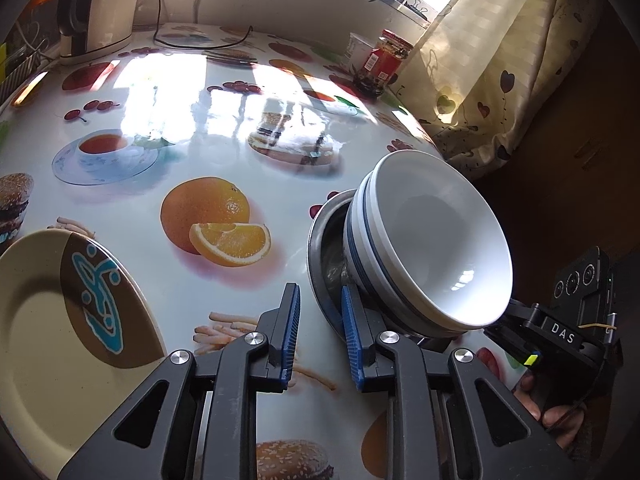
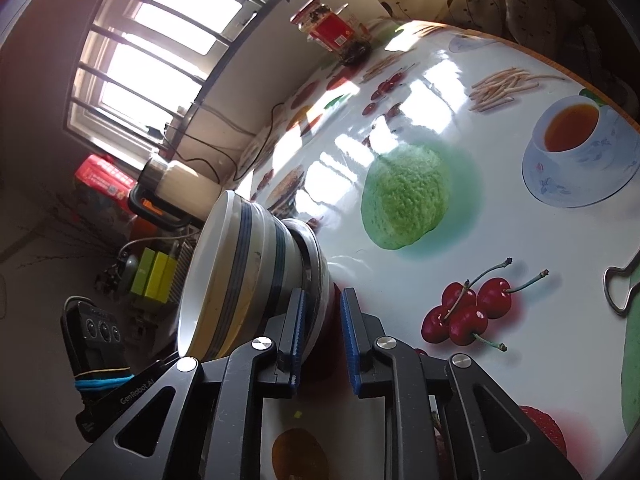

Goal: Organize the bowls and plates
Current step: 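Lift the steel bowl holding the nested bowls with both tools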

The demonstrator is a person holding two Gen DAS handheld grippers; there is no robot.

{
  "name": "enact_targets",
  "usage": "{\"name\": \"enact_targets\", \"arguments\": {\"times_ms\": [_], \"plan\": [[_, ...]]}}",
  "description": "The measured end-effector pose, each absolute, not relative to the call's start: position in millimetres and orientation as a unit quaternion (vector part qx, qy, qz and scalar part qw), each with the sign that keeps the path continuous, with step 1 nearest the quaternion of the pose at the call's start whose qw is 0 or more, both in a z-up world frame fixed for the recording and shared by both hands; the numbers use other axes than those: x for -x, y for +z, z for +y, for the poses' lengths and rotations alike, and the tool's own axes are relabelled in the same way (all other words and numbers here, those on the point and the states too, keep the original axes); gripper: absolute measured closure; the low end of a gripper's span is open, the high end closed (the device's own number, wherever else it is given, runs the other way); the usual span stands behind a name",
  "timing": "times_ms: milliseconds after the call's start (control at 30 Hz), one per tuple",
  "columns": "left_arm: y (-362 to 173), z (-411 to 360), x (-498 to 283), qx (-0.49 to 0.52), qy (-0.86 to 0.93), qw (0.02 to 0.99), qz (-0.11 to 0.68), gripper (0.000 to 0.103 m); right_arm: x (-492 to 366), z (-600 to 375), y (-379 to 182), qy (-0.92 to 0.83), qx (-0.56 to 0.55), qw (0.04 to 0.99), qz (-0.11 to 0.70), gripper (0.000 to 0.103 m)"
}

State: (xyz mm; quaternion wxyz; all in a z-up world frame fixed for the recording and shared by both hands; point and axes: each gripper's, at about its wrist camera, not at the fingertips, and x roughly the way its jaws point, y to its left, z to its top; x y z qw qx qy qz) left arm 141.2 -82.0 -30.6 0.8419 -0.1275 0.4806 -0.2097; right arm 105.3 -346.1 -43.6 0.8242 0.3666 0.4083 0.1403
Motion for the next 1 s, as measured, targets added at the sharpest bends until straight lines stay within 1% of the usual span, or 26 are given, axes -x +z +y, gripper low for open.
{"name": "enact_targets", "arguments": {"times_ms": [100,167,200,233,667,733,1000], "plan": [[-31.7,-82.6,-141.3,0.129,-0.213,0.841,0.481,0.081,-105.8,-345.5,-43.2,0.148,-0.366,0.825,0.405,0.09],[-32.6,-82.4,-142.6,0.129,-0.213,0.84,0.481,0.082,-106.3,-345.0,-42.9,0.15,-0.362,0.826,0.405,0.09],[-32.3,-83.1,-143.3,0.13,-0.215,0.84,0.48,0.086,-106.5,-344.7,-42.6,0.151,-0.36,0.827,0.405,0.09],[-32.0,-83.8,-143.1,0.129,-0.216,0.841,0.479,0.087,-106.6,-344.4,-42.4,0.153,-0.359,0.826,0.406,0.09],[-29.6,-87.5,-141.6,0.112,-0.211,0.847,0.474,0.087,-107.0,-346.8,-44.8,0.165,-0.365,0.823,0.403,0.09],[-29.4,-87.9,-140.6,0.11,-0.21,0.848,0.474,0.087,-106.8,-346.2,-44.9,0.166,-0.365,0.823,0.402,0.093],[-28.8,-88.3,-139.8,0.104,-0.209,0.851,0.471,0.087,-106.2,-345.3,-43.7,0.165,-0.362,0.825,0.401,0.094]]}}
